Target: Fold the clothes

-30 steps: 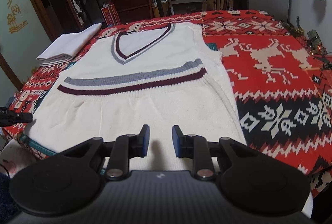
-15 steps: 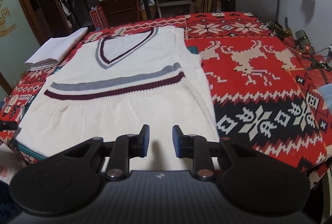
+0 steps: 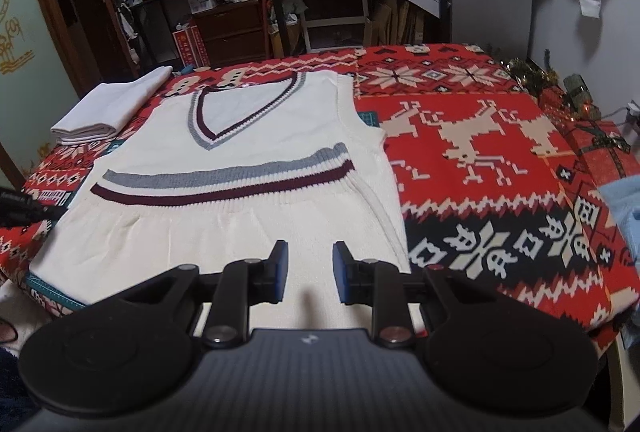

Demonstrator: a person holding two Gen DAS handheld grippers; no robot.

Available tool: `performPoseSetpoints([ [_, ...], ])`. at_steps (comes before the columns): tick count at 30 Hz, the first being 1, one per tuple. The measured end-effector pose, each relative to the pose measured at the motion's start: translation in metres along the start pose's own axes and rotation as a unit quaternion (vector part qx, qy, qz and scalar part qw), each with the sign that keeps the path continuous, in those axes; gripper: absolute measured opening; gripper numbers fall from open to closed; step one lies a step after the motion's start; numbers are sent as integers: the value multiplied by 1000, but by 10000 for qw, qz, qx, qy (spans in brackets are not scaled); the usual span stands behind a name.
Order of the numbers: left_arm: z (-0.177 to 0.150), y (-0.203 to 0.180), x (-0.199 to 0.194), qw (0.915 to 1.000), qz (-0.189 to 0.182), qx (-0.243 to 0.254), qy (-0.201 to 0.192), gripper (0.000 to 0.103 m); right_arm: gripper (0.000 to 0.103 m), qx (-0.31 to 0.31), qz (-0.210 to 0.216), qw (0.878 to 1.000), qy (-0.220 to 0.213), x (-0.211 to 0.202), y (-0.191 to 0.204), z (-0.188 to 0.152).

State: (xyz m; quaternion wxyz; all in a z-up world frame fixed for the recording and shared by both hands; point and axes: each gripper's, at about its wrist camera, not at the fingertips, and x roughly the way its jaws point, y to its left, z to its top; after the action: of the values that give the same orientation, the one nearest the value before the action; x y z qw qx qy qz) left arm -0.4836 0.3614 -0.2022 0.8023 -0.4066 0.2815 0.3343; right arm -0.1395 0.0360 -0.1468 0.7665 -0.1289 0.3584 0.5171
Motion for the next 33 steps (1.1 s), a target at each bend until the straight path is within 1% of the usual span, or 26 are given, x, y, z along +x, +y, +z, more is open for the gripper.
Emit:
performPoseSetpoints([
  [4,-12,3,-13,10000,19,9,85,4,27,34,-7,10000,66,4,-1,-1],
  [6,-10,3,-16,10000,90,8,18,3,27,27,-9,10000,91,7,0,0],
  [8,1,1,-15,9999,109,26,-117,4,27,-39,5,10000,65,8,4,3],
  [11,26,-1,-6,9992,-154,-76,-360,4,27,-139,34,9999,27,9,11,7],
  [13,41,-4,7,9990,-222,-90,-368,4,27,-183,22,9998,-12,7,14,8],
  [16,56,-10,28,9993,-268,-5,-255,4,27,-229,-16,9997,-64,4,17,9],
  [19,53,-17,41,9993,109,367,-59,3,27,-175,-122,9997,-79,-1,11,8],
  [21,44,-19,36,9974,213,673,-116,4,27,-115,-198,9997,-83,-4,6,7],
  [25,27,-19,20,9942,369,1008,-88,4,27,169,-325,9993,-46,2,-15,10],
  [26,23,-19,16,9933,405,1084,-80,4,25,226,-360,9991,-52,7,-21,13],
  [27,20,-19,11,9927,446,1112,-110,4,18,244,-369,9990,-63,13,-25,18],
  [29,13,-17,1,9919,554,1127,-198,4,9,250,-371,9990,-84,27,-32,30],
  [30,10,-16,-4,9918,594,1102,-249,4,8,225,-376,9990,-99,35,-34,37],
  [33,7,-10,-20,9957,415,759,-326,4,6,170,-369,9992,-53,65,-39,59],
])
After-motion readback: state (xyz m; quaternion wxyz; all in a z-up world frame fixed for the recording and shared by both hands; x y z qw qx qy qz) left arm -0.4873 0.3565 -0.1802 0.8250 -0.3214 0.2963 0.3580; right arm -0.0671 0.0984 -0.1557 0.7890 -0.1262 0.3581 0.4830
